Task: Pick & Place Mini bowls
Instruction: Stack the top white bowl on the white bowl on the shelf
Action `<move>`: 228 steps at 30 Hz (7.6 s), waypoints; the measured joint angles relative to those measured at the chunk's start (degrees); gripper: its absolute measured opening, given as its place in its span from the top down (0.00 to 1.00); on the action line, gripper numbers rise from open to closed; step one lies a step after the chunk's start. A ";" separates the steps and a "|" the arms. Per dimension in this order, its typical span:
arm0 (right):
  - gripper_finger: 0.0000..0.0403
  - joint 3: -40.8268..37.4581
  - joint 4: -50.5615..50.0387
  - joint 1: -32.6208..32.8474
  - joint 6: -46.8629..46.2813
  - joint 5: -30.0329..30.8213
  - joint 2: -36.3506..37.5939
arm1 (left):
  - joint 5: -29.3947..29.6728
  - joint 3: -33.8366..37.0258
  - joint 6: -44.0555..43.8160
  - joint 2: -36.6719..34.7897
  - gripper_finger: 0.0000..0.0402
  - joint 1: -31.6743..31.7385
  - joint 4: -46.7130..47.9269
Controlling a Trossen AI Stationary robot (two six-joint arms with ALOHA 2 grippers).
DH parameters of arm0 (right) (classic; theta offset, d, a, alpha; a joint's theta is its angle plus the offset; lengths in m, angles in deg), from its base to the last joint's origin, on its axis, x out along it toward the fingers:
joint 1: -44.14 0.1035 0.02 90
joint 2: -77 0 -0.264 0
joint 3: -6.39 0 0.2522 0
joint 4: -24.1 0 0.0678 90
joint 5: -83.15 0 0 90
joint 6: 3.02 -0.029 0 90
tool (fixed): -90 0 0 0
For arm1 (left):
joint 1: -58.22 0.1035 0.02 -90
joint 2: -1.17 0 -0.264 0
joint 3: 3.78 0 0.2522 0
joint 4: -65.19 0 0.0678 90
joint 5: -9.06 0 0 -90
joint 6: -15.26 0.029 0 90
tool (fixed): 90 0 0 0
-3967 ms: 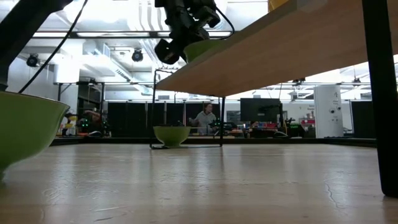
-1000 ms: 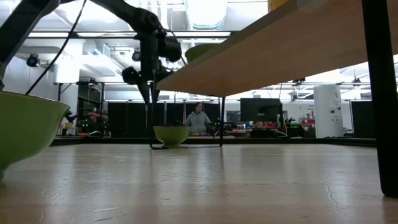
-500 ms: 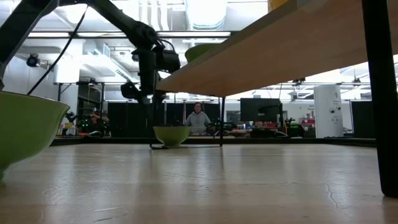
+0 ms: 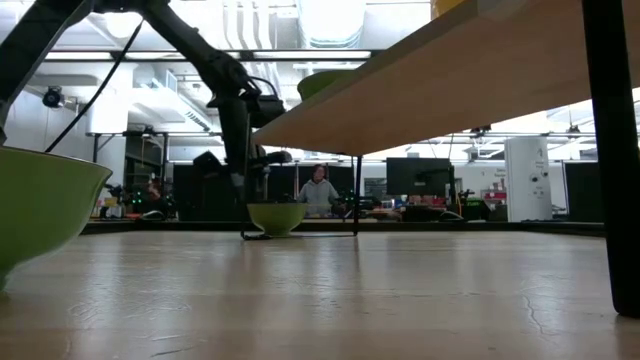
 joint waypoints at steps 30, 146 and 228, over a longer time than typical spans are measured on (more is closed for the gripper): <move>0.86 -0.04 -0.07 0.02 -0.78 -0.02 0.00 | -5.17 0.90 2.80 -0.49 1.00 1.55 -1.73; 0.86 -2.54 -0.01 0.42 -4.83 0.81 0.10 | -17.51 -17.68 -8.94 -17.44 1.00 -21.66 8.47; 0.86 -3.87 -0.04 0.42 -4.92 0.94 0.04 | -11.22 -30.91 -1.04 -3.41 0.83 -24.55 22.00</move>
